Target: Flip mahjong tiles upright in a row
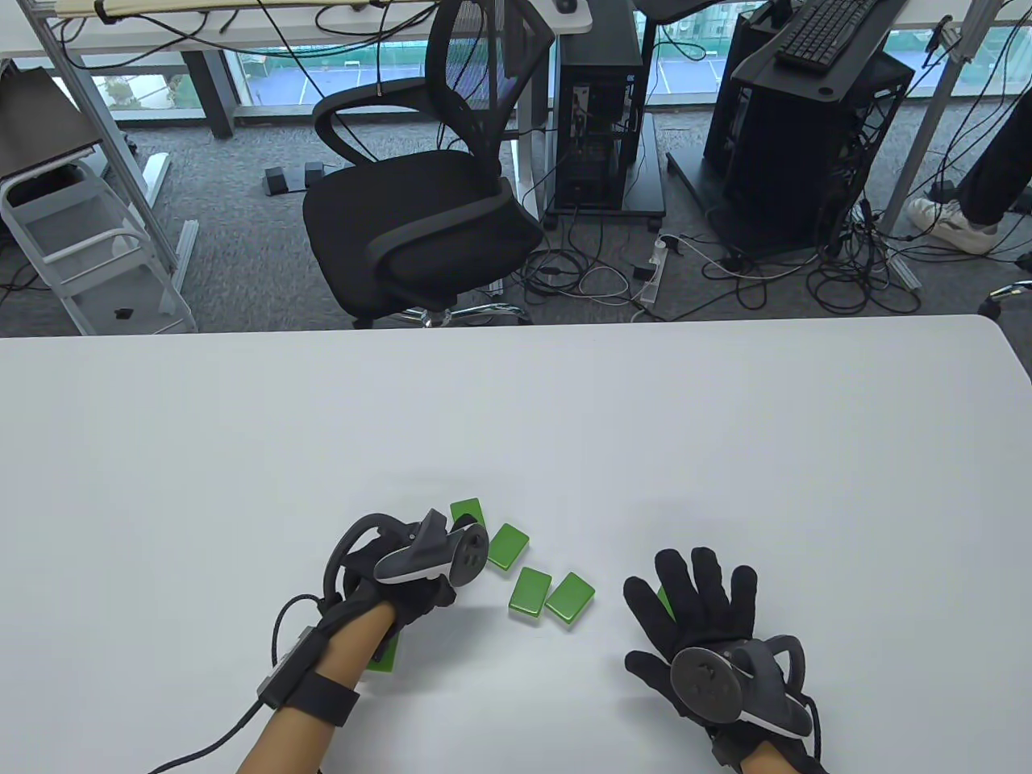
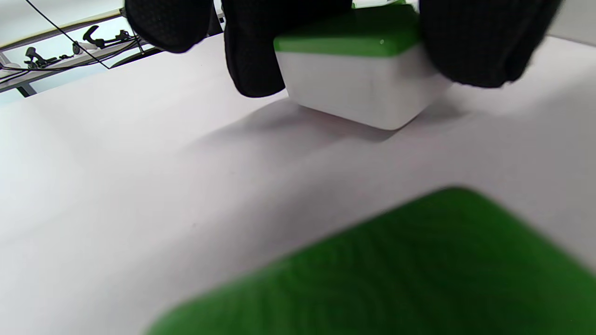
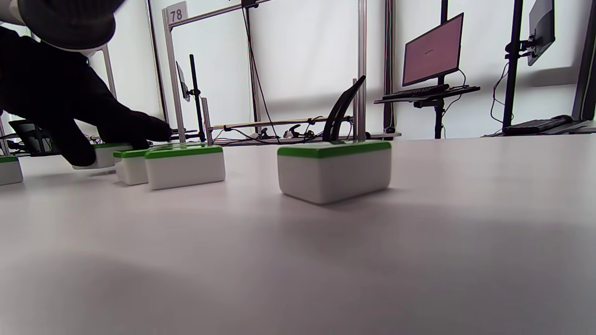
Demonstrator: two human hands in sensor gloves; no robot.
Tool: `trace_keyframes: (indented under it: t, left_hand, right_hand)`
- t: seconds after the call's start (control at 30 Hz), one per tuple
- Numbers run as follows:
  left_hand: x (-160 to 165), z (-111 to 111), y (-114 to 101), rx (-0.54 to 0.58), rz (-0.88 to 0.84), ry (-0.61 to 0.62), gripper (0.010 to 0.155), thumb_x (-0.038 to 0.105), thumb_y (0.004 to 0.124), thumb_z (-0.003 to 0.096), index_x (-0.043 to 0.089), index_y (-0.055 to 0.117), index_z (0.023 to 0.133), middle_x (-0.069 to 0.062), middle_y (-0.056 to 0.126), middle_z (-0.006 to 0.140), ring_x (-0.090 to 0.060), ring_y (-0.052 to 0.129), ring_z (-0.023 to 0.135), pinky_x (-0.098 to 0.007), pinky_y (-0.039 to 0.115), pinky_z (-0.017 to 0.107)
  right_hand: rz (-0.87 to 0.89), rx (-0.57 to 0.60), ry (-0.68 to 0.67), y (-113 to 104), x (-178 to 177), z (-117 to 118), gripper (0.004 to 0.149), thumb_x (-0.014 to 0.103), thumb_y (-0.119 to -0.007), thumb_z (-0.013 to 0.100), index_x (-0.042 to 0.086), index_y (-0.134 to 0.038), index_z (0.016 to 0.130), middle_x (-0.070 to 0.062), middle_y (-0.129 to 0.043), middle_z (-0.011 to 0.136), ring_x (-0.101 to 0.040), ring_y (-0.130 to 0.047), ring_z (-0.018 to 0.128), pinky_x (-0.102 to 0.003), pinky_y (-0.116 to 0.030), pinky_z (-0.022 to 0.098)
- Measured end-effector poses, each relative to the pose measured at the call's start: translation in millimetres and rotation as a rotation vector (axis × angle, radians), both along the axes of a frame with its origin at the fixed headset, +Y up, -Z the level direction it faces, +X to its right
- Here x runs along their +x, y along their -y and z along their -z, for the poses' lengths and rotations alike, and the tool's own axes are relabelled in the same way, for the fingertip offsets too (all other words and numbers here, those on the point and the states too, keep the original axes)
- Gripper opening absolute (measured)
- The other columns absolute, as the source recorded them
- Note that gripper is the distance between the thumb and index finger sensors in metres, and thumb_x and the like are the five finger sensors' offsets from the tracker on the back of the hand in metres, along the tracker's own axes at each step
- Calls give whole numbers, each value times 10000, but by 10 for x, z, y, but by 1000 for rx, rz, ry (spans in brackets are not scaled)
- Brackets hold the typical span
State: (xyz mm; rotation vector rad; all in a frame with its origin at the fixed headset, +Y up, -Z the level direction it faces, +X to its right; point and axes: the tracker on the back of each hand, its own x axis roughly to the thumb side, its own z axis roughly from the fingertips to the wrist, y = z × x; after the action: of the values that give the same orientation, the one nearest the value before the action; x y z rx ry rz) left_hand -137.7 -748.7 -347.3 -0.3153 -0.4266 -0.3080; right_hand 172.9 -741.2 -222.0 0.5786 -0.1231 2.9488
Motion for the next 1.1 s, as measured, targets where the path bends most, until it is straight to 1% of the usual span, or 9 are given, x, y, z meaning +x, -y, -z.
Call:
trace_keyframes:
  t: [0.23, 0.37, 0.53, 0.63, 0.7, 1.1]
  left_hand:
    - [-134, -244, -266, -22, -80, 81, 883, 544, 820, 318, 348, 348, 1038, 38, 702, 1062, -241, 854, 937, -565, 669, 720]
    - [-194, -413, -305, -19, -108, 144, 884, 546, 823, 314, 350, 355, 1037, 41, 703, 1061, -235, 855, 936, -563, 672, 719]
    - [-226, -623, -224, -24, -105, 221, 884, 546, 825, 311, 350, 360, 1036, 43, 705, 1060, -236, 852, 940, -562, 671, 720]
    - [-236, -697, -142, -28, -76, 248, 887, 554, 828, 303, 355, 368, 1035, 47, 713, 1056, -233, 851, 941, -562, 671, 720]
    - [-245, -721, -98, -17, -64, 256, 886, 554, 828, 301, 356, 372, 1034, 50, 713, 1055, -233, 850, 944, -561, 673, 720]
    - [-231, -759, 72, -29, -37, 266, 880, 551, 826, 303, 355, 376, 1033, 50, 700, 1062, -239, 837, 951, -562, 668, 721]
  right_hand:
    - [-5, 0, -1, 0, -10, -3, 764, 619, -540, 472, 446, -16, 1001, 18, 102, 1128, -384, 129, 976, -694, -22, 676]
    - [-12, -5, 3, 4, -13, -4, 764, 619, -539, 472, 445, -16, 1001, 17, 101, 1128, -384, 129, 976, -693, -22, 677]
    - [-15, -13, 11, 11, -13, -5, 764, 619, -539, 472, 445, -16, 1001, 17, 102, 1128, -384, 129, 975, -693, -22, 676]
    - [-19, -15, 14, 12, -18, -5, 765, 619, -540, 472, 445, -16, 1001, 16, 101, 1127, -384, 129, 975, -694, -22, 675]
    - [-22, -18, 12, 15, -22, -5, 764, 619, -539, 472, 445, -16, 1000, 17, 102, 1127, -384, 128, 975, -693, -23, 676]
    - [-24, -21, 8, 17, -28, -1, 764, 619, -540, 472, 445, -16, 1001, 15, 101, 1128, -385, 128, 975, -693, -23, 676]
